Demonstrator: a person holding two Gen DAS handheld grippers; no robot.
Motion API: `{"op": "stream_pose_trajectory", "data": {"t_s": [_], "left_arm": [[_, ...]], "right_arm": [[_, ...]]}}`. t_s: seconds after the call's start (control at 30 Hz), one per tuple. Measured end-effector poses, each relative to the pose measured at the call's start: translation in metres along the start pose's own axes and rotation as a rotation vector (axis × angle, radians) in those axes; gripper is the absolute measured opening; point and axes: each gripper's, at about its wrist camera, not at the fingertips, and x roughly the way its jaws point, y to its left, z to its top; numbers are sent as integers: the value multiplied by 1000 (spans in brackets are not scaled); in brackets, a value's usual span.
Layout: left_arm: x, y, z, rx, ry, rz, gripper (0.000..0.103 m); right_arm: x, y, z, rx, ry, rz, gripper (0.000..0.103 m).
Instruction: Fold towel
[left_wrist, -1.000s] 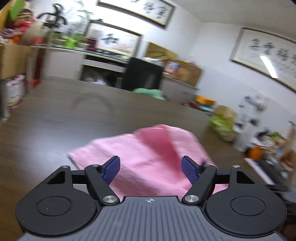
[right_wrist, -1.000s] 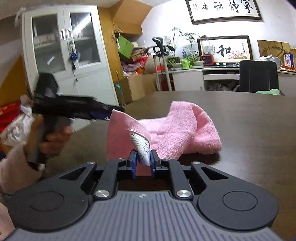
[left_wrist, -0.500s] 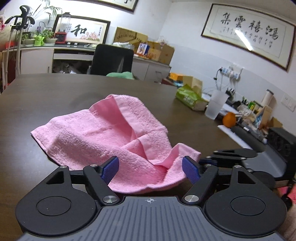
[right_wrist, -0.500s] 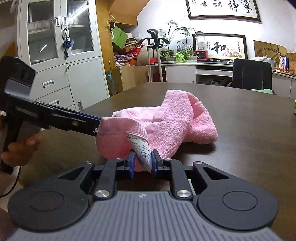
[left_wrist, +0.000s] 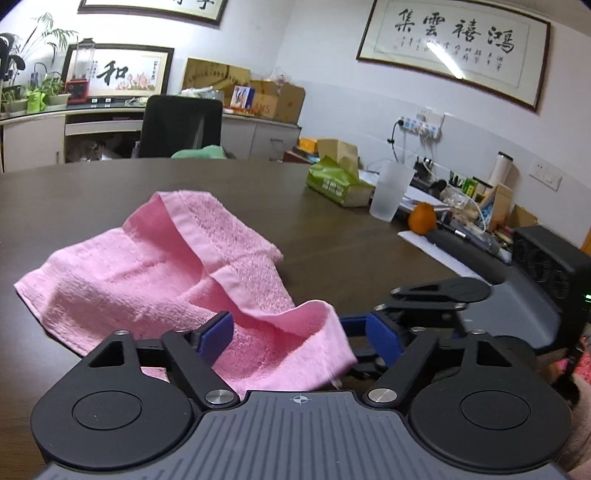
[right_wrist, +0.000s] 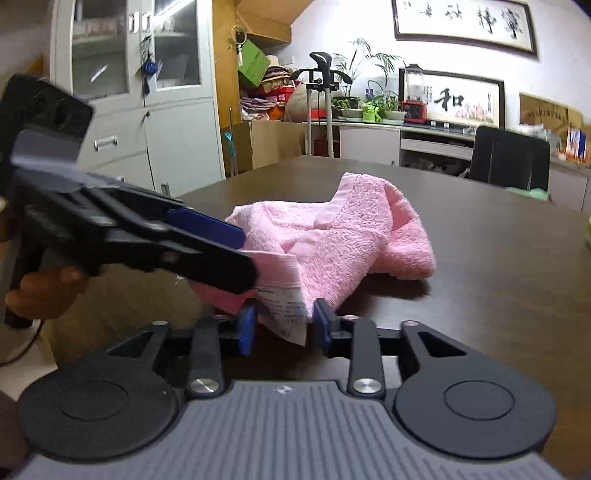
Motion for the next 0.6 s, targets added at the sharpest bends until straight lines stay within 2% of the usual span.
{"op": "stream_pose_trajectory", "data": {"t_s": [0.07, 0.17, 0.23, 0.3, 0.37, 0.5, 0.53, 0.6], "left_arm": [[4, -3, -4, 18, 18, 15, 62], [5, -9, -11, 62, 34, 39, 58], [5, -14, -16, 88, 45, 48, 58], [5, -19, -21, 108, 60, 47, 58], [6, -24, -27, 105, 80, 20, 60], [12, -31, -34, 116, 106, 36, 60], [14, -33, -35, 118, 108, 51, 58], [16, -35, -38, 121, 106, 79, 45]], "right_arm": [[-10, -1, -3, -23, -1, -6, 54], [-29, -8, -8, -31, -1, -29, 56], [-35, -13, -10, -27, -5, -41, 66], [-46, -21, -11, -8, -19, -61, 70], [-52, -29, -11, 21, -33, -71, 70], [-55, -40, -4, 78, -51, -88, 71], [-54, -42, 0, 90, -54, -96, 71], [-49, -43, 8, 93, -54, -115, 74]]}}
